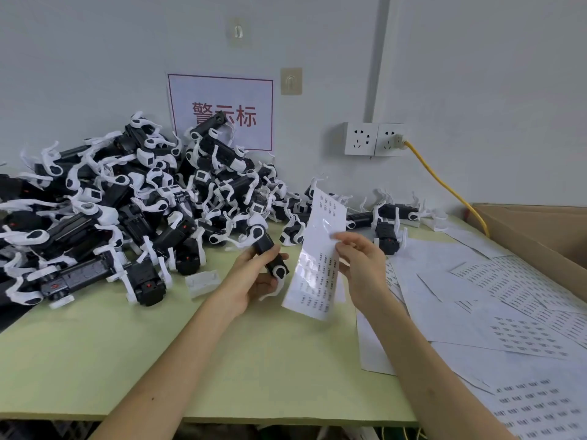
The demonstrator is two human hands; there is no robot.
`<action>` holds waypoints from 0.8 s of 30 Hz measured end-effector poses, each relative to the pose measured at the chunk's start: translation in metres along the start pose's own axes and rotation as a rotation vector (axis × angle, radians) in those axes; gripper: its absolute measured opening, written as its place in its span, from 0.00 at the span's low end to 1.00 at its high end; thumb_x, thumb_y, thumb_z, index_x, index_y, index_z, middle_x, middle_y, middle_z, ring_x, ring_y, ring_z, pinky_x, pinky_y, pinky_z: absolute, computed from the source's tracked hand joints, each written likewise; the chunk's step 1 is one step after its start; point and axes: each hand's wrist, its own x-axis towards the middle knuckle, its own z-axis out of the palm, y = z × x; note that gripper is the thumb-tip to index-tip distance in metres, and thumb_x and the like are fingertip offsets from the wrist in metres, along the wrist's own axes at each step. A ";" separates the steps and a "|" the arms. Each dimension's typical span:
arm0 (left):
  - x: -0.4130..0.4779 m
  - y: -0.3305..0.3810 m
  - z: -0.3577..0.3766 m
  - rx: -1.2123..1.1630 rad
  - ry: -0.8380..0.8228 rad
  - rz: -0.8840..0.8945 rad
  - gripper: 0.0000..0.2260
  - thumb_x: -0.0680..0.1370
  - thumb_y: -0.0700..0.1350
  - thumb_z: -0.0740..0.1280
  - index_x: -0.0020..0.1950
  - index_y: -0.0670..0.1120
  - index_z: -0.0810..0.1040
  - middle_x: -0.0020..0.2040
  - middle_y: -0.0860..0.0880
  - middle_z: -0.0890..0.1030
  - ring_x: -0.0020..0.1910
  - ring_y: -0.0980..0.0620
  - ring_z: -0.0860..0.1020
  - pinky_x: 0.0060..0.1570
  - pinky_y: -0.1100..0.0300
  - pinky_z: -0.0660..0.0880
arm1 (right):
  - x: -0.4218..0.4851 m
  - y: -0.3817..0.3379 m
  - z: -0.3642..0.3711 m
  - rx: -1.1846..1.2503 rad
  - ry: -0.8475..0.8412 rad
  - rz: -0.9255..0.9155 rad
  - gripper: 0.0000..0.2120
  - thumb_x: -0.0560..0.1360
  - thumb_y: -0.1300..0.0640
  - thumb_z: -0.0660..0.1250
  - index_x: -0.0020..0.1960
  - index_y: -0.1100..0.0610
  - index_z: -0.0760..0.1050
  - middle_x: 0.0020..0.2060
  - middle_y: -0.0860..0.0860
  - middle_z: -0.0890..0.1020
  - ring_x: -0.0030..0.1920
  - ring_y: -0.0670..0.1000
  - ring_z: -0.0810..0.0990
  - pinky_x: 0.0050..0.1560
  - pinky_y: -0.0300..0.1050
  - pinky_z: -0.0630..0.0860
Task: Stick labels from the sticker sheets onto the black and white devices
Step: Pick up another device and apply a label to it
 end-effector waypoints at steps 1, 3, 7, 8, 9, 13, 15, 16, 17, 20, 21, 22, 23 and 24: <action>-0.001 0.001 0.002 -0.025 -0.041 -0.017 0.13 0.77 0.49 0.73 0.56 0.45 0.77 0.50 0.45 0.87 0.32 0.47 0.80 0.30 0.59 0.79 | 0.000 0.002 0.002 -0.051 0.011 -0.021 0.13 0.79 0.71 0.63 0.48 0.60 0.84 0.48 0.54 0.80 0.47 0.52 0.83 0.42 0.41 0.82; -0.003 0.004 0.006 -0.062 -0.132 -0.036 0.14 0.74 0.50 0.73 0.55 0.46 0.77 0.47 0.47 0.86 0.36 0.47 0.84 0.35 0.56 0.81 | -0.001 0.005 0.005 -0.135 0.021 -0.067 0.14 0.79 0.71 0.63 0.48 0.58 0.85 0.50 0.52 0.81 0.48 0.52 0.83 0.41 0.39 0.81; -0.007 0.003 0.008 -0.102 -0.233 -0.029 0.17 0.73 0.43 0.73 0.60 0.44 0.76 0.53 0.43 0.87 0.47 0.47 0.87 0.38 0.54 0.82 | -0.002 0.010 0.007 -0.273 0.068 -0.160 0.17 0.80 0.70 0.62 0.46 0.52 0.85 0.51 0.49 0.84 0.45 0.49 0.84 0.39 0.40 0.82; -0.007 0.003 0.008 -0.086 -0.227 -0.016 0.16 0.74 0.39 0.72 0.61 0.43 0.76 0.54 0.42 0.87 0.48 0.46 0.86 0.39 0.54 0.82 | -0.002 0.010 0.007 -0.313 0.076 -0.186 0.17 0.80 0.69 0.63 0.46 0.51 0.84 0.51 0.49 0.83 0.45 0.51 0.84 0.39 0.41 0.83; -0.005 0.001 0.008 -0.057 -0.204 0.009 0.16 0.75 0.35 0.71 0.62 0.43 0.76 0.54 0.41 0.86 0.49 0.45 0.86 0.40 0.53 0.83 | -0.002 0.010 0.007 -0.345 0.080 -0.207 0.17 0.80 0.69 0.63 0.46 0.50 0.84 0.51 0.50 0.83 0.45 0.52 0.85 0.40 0.42 0.83; 0.002 -0.003 0.005 -0.035 -0.107 0.107 0.18 0.76 0.25 0.66 0.62 0.41 0.75 0.55 0.40 0.85 0.49 0.45 0.85 0.43 0.54 0.82 | -0.004 0.013 0.008 -0.523 0.059 -0.313 0.12 0.79 0.65 0.67 0.49 0.49 0.82 0.52 0.50 0.77 0.47 0.47 0.81 0.46 0.39 0.80; 0.005 -0.005 0.004 -0.056 -0.051 0.110 0.20 0.75 0.24 0.67 0.65 0.39 0.74 0.57 0.37 0.84 0.51 0.44 0.85 0.45 0.54 0.82 | -0.007 0.013 0.009 -0.695 0.056 -0.507 0.11 0.77 0.65 0.69 0.51 0.49 0.82 0.53 0.46 0.75 0.51 0.46 0.77 0.51 0.33 0.72; 0.007 -0.006 0.003 -0.056 -0.022 0.111 0.21 0.75 0.24 0.68 0.65 0.38 0.73 0.58 0.37 0.84 0.51 0.43 0.85 0.45 0.53 0.82 | -0.009 0.014 0.009 -0.776 0.064 -0.616 0.11 0.76 0.65 0.70 0.51 0.50 0.82 0.52 0.46 0.75 0.52 0.46 0.74 0.53 0.35 0.69; 0.008 -0.007 0.003 -0.055 0.004 0.116 0.21 0.74 0.25 0.69 0.65 0.38 0.73 0.58 0.37 0.84 0.51 0.43 0.85 0.44 0.53 0.82 | -0.011 0.015 0.010 -0.837 0.070 -0.702 0.10 0.75 0.65 0.71 0.50 0.51 0.83 0.51 0.46 0.75 0.53 0.46 0.72 0.56 0.39 0.68; 0.009 -0.010 0.003 -0.029 0.068 0.128 0.22 0.73 0.26 0.72 0.64 0.37 0.72 0.57 0.39 0.84 0.50 0.44 0.86 0.41 0.54 0.82 | -0.016 0.014 0.014 -0.884 0.002 -0.789 0.06 0.74 0.59 0.74 0.50 0.51 0.84 0.51 0.45 0.76 0.53 0.46 0.70 0.57 0.47 0.66; 0.009 -0.010 0.003 -0.011 0.079 0.133 0.23 0.72 0.27 0.73 0.65 0.37 0.72 0.57 0.39 0.84 0.51 0.44 0.86 0.42 0.53 0.81 | -0.016 0.015 0.014 -0.869 -0.070 -0.782 0.06 0.74 0.57 0.74 0.50 0.52 0.84 0.51 0.46 0.77 0.54 0.47 0.71 0.57 0.47 0.67; 0.009 -0.011 0.003 0.010 0.084 0.139 0.24 0.72 0.28 0.74 0.66 0.37 0.72 0.58 0.40 0.84 0.52 0.43 0.85 0.43 0.53 0.81 | -0.017 0.015 0.014 -0.854 -0.159 -0.753 0.06 0.74 0.56 0.75 0.51 0.53 0.84 0.51 0.46 0.78 0.55 0.49 0.73 0.58 0.46 0.69; 0.009 -0.012 0.003 0.031 0.087 0.146 0.25 0.72 0.28 0.75 0.66 0.38 0.72 0.58 0.39 0.84 0.53 0.42 0.85 0.44 0.52 0.81 | -0.018 0.016 0.015 -0.854 -0.248 -0.706 0.08 0.74 0.55 0.76 0.53 0.53 0.84 0.51 0.46 0.78 0.56 0.49 0.74 0.59 0.44 0.70; 0.010 -0.013 0.003 0.055 0.093 0.152 0.25 0.71 0.29 0.75 0.66 0.37 0.73 0.59 0.39 0.83 0.54 0.40 0.84 0.46 0.49 0.81 | -0.018 0.018 0.017 -0.868 -0.317 -0.658 0.10 0.74 0.54 0.77 0.54 0.53 0.83 0.51 0.44 0.78 0.56 0.47 0.75 0.60 0.41 0.70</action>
